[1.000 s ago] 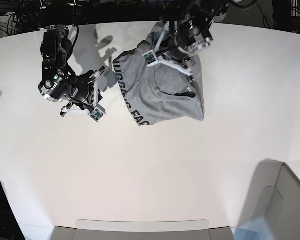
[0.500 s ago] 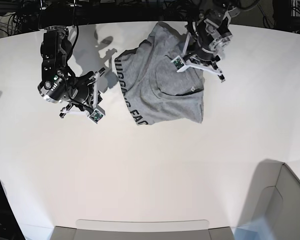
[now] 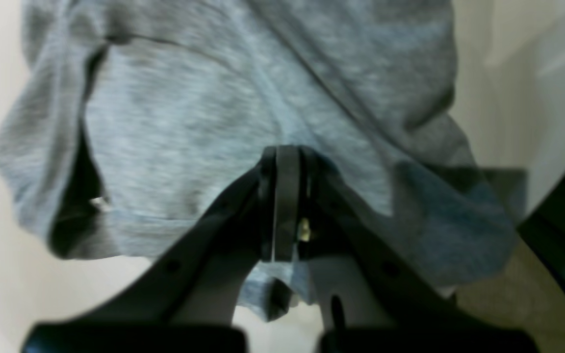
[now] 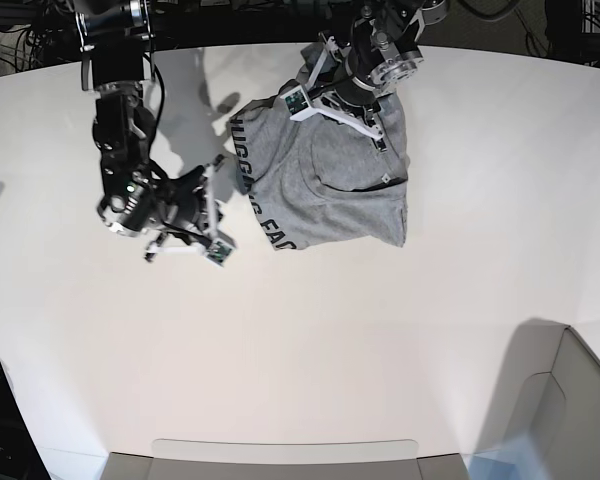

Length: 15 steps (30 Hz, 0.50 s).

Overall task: Fold the T-shirt properly
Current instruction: 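Grasp the shirt bundle with both grippers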

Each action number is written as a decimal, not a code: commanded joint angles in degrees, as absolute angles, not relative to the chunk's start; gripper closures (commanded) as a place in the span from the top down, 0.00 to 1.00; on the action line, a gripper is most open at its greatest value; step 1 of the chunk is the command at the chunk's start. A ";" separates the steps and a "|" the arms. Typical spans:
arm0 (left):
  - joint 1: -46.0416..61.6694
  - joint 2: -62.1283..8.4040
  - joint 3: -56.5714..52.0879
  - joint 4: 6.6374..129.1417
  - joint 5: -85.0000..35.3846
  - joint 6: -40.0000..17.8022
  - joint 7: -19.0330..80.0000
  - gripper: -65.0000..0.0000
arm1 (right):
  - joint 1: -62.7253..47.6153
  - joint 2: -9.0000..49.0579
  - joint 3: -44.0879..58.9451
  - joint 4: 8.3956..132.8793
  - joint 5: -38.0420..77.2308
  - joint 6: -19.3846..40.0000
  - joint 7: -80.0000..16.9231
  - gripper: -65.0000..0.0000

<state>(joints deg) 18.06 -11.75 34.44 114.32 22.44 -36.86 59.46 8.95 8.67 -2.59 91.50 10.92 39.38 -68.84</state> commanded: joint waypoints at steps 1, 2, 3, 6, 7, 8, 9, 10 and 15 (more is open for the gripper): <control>18.15 -12.35 34.95 114.42 22.29 -36.62 59.03 0.00 | 11.30 8.84 -3.30 91.47 11.65 40.00 -67.38 0.00; 18.15 -12.53 34.95 113.89 22.55 -36.62 59.03 0.00 | 12.00 8.66 -4.70 90.24 11.65 40.00 -66.24 0.00; 18.07 -12.62 34.77 113.27 22.55 -36.62 59.03 0.00 | 12.44 8.13 -5.93 89.01 11.65 40.00 -64.75 0.00; 17.63 -12.79 34.24 110.73 22.73 -36.09 59.03 0.00 | 14.29 7.25 -9.10 83.47 11.21 40.00 -60.44 0.00; 17.63 -12.79 33.27 110.20 22.73 -36.00 59.03 0.00 | 15.08 7.16 -10.15 81.36 11.21 40.00 -59.82 0.00; 17.54 -12.70 31.43 109.93 22.73 -36.00 59.03 0.00 | 15.87 7.16 -11.47 78.99 11.21 40.00 -59.56 0.00; 17.54 -12.53 29.58 109.93 22.73 -36.00 59.03 0.00 | 16.31 7.16 -12.62 77.41 11.21 40.00 -59.56 0.00; 17.54 -12.44 26.95 109.93 22.73 -36.00 58.68 0.00 | 16.66 7.16 -13.85 76.18 11.21 40.00 -59.65 0.00; 12.53 -12.26 16.57 109.14 22.37 -36.00 58.59 0.00 | 13.58 7.78 -17.45 76.35 11.30 40.00 -59.74 0.00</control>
